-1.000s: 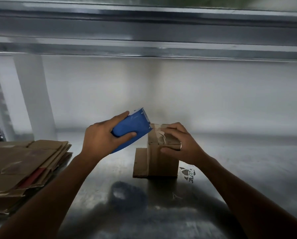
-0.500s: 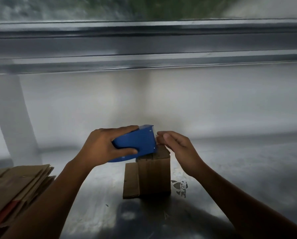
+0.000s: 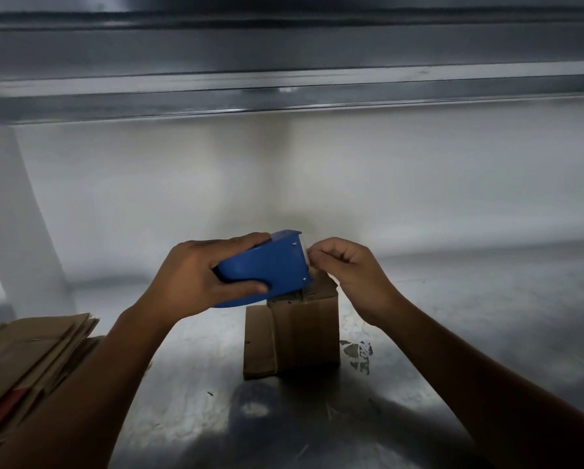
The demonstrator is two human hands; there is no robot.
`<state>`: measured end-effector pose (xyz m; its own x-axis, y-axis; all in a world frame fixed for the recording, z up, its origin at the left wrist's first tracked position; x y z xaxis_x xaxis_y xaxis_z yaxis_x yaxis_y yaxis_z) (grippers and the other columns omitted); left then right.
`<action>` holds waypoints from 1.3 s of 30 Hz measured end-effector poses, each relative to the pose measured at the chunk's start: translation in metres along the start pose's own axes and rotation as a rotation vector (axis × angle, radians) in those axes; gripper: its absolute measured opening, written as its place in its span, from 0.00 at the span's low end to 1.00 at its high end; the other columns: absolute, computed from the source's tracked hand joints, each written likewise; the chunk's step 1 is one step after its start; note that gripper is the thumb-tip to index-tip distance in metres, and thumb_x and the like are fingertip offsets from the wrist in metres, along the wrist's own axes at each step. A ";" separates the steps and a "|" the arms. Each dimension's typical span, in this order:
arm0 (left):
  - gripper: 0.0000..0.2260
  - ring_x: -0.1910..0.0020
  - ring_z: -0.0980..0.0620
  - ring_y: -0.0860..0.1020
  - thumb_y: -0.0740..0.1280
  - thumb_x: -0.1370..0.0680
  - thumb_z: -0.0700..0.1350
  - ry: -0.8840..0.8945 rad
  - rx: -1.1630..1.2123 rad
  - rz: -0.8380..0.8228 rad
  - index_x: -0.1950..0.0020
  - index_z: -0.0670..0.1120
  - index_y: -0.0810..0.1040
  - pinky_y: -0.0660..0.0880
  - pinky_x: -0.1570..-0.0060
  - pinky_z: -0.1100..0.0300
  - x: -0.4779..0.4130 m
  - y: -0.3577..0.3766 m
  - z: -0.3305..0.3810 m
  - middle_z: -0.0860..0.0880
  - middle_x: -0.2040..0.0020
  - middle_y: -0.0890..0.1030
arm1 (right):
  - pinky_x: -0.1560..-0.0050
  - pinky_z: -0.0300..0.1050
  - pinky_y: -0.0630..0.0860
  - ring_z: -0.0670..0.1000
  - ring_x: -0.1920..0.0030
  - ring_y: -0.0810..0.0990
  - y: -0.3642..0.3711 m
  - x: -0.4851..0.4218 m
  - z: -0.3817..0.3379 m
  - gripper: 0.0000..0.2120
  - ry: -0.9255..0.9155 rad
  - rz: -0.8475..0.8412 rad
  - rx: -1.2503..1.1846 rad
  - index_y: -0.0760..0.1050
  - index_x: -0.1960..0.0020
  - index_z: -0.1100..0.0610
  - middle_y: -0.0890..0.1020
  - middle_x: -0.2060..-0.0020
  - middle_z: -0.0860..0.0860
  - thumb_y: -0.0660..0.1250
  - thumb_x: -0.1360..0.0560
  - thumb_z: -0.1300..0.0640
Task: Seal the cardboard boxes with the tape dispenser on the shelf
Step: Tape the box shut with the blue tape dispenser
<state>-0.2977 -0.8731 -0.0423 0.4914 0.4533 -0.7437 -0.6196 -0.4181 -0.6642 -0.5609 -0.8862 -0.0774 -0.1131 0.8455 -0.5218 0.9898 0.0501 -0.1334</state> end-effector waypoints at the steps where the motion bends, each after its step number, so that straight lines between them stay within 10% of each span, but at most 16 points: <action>1: 0.31 0.52 0.61 0.80 0.71 0.30 0.67 0.001 -0.004 0.003 0.29 0.58 0.75 0.75 0.51 0.75 0.001 0.000 0.000 0.64 0.42 0.80 | 0.54 0.37 0.80 0.45 0.52 0.83 -0.001 0.000 -0.001 0.12 -0.010 0.010 -0.015 0.84 0.52 0.48 0.86 0.55 0.46 0.64 0.17 0.59; 17: 0.33 0.47 0.66 0.79 0.69 0.29 0.72 0.034 0.096 0.038 0.26 0.64 0.70 0.75 0.46 0.74 0.004 0.001 0.008 0.73 0.41 0.76 | 0.33 0.50 0.77 0.48 0.35 0.80 0.005 0.001 -0.007 0.15 0.024 -0.191 -0.087 0.78 0.32 0.46 0.83 0.37 0.44 0.61 0.15 0.55; 39: 0.30 0.48 0.59 0.82 0.72 0.30 0.69 0.034 0.167 0.028 0.29 0.67 0.73 0.78 0.52 0.68 0.003 0.002 0.017 0.64 0.42 0.81 | 0.47 0.49 0.83 0.57 0.45 0.85 -0.001 -0.003 -0.006 0.09 0.092 -0.107 -0.195 0.81 0.42 0.53 0.86 0.46 0.54 0.65 0.18 0.61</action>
<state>-0.3078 -0.8597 -0.0447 0.4910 0.4149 -0.7660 -0.7250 -0.2928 -0.6234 -0.5607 -0.8854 -0.0712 -0.2190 0.8744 -0.4329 0.9716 0.2364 -0.0141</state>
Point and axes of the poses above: each hand's wrist, its own x-axis away from the middle knuckle, its own y-axis out of the palm, z = x × y, the point moved 1 cm from there along -x, towards the middle knuckle
